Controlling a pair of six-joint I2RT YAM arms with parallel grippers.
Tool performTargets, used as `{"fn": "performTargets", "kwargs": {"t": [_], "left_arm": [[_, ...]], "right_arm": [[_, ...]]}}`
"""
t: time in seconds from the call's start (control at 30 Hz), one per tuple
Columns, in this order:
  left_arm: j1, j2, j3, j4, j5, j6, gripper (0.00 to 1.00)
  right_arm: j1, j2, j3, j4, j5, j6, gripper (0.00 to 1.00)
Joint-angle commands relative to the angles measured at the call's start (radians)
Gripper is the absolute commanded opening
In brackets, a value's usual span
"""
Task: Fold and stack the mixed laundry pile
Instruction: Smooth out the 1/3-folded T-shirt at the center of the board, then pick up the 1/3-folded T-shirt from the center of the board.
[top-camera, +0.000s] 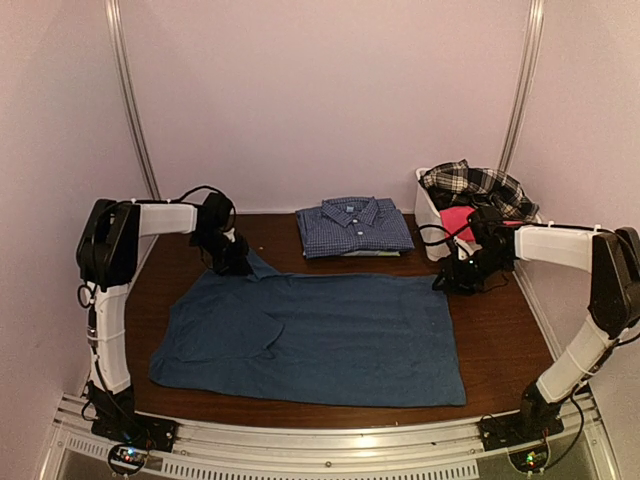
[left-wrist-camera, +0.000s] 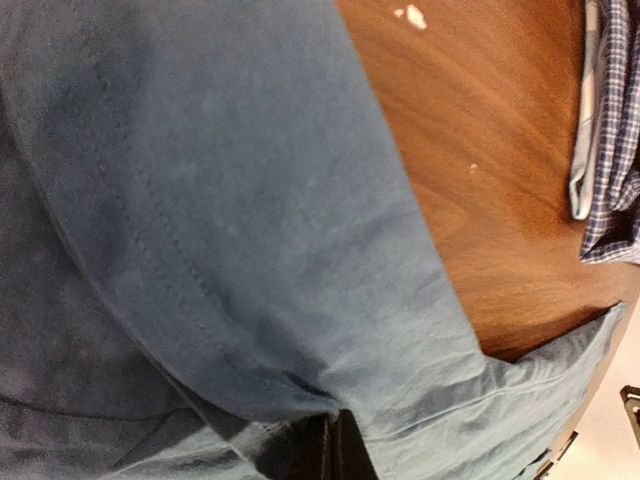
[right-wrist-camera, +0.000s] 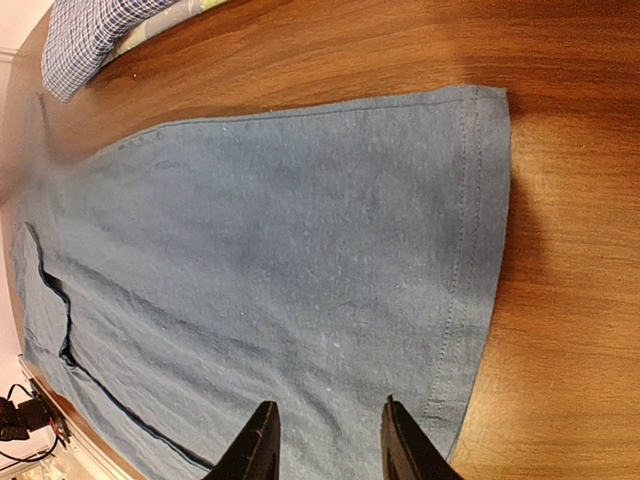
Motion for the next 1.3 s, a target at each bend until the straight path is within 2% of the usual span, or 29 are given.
{"fn": "performTargets", "kwargs": {"t": [0.0,0.13,0.27,0.37,0.47,0.5,0.57,0.63,0.77,0.97,1.1,1.27], "left_arm": [[-0.007,0.013,0.101,0.061,0.042,0.009,0.00],[-0.012,0.075,0.254,0.069,0.074,0.039,0.00],[-0.023,0.211,0.459,0.037,0.135,0.085,0.01],[-0.032,0.307,0.609,-0.021,0.174,0.146,0.22],[-0.032,0.292,0.662,-0.078,0.141,0.235,0.43],[-0.029,0.272,0.660,-0.094,0.122,0.262,0.52],[-0.013,0.230,0.655,-0.138,0.070,0.303,0.57],[0.034,0.175,0.593,-0.139,0.066,0.282,0.57],[0.143,0.019,0.340,0.010,0.091,0.228,0.57],[0.196,-0.018,0.298,-0.044,0.084,0.291,0.56],[0.209,-0.028,0.253,-0.022,0.068,0.289,0.56],[0.228,-0.038,0.191,0.021,0.068,0.288,0.57]], "right_arm": [[-0.013,0.004,0.008,-0.006,-0.010,-0.015,0.36],[-0.018,0.014,0.003,0.004,-0.014,-0.016,0.36],[-0.021,0.040,0.012,0.014,-0.025,-0.020,0.36],[-0.024,0.057,0.024,0.017,-0.017,-0.027,0.36],[-0.025,0.077,0.037,0.013,0.003,-0.043,0.36],[-0.026,0.085,0.039,0.016,0.011,-0.047,0.36],[-0.026,0.100,0.045,0.023,0.033,-0.059,0.36],[-0.026,0.119,0.059,0.024,0.061,-0.075,0.36],[-0.027,0.145,0.094,0.035,0.159,-0.111,0.34],[-0.027,0.149,0.104,0.129,0.285,-0.179,0.34],[-0.027,0.172,0.108,0.187,0.322,-0.221,0.38],[-0.026,0.239,0.135,0.226,0.299,-0.264,0.39]]}}
